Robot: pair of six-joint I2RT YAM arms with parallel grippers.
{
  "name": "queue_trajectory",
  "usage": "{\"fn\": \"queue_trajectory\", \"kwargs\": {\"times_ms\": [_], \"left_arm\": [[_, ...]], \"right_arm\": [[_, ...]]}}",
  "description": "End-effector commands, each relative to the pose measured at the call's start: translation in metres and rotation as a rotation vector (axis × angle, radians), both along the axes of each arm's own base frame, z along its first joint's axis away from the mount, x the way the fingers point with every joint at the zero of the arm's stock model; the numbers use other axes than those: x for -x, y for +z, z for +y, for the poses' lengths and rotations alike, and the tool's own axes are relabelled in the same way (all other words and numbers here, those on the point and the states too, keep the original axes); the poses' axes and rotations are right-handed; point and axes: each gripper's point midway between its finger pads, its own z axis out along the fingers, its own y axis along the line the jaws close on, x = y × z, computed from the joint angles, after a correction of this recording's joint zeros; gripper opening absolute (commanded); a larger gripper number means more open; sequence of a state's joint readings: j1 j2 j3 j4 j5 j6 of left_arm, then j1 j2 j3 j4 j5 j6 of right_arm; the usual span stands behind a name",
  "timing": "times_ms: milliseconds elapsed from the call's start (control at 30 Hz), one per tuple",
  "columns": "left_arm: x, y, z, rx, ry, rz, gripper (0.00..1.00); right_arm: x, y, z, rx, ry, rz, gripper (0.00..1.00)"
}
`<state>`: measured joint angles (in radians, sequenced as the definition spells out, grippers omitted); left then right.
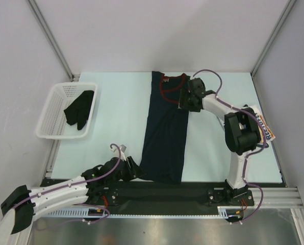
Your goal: Fold and stack the tank tops
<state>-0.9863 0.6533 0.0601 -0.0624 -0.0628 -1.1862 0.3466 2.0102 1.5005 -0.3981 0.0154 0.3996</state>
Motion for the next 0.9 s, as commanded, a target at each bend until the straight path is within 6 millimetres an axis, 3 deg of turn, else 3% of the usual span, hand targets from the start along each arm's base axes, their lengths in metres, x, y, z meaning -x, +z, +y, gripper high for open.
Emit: {"fn": "queue_trajectory", "kwargs": {"times_ms": [0, 67, 200, 433, 633, 733, 800, 867], "left_arm": [[0.031, -0.068, 0.040, -0.177, -0.040, 0.104, 0.48], [0.033, -0.069, 0.039, -0.175, -0.051, 0.106, 0.45], [0.034, -0.070, 0.038, -0.171, -0.064, 0.102, 0.38], [0.037, -0.068, 0.035, -0.158, -0.082, 0.100, 0.25], [0.039, -0.067, 0.031, -0.129, -0.089, 0.101, 0.23], [0.040, -0.065, 0.027, -0.111, -0.096, 0.100, 0.22], [0.039, -0.062, 0.023, -0.102, -0.100, 0.100, 0.22], [0.040, -0.059, 0.018, -0.085, -0.109, 0.095, 0.21]], "right_arm": [[0.010, 0.031, -0.008, -0.047, -0.019, -0.091, 0.71], [0.014, 0.028, -0.007, -0.096, -0.007, -0.086, 0.67], [0.019, 0.002, -0.010, -0.110, -0.006, -0.013, 0.59], [0.005, -0.029, -0.011, -0.159, -0.031, 0.044, 0.50], [-0.003, -0.051, -0.014, -0.119, -0.047, 0.091, 0.39], [-0.008, -0.063, -0.019, -0.099, -0.062, 0.114, 0.23], [-0.012, -0.065, -0.024, -0.090, -0.079, 0.120, 0.05], [-0.016, -0.066, -0.032, -0.081, -0.108, 0.120, 0.00]]}}
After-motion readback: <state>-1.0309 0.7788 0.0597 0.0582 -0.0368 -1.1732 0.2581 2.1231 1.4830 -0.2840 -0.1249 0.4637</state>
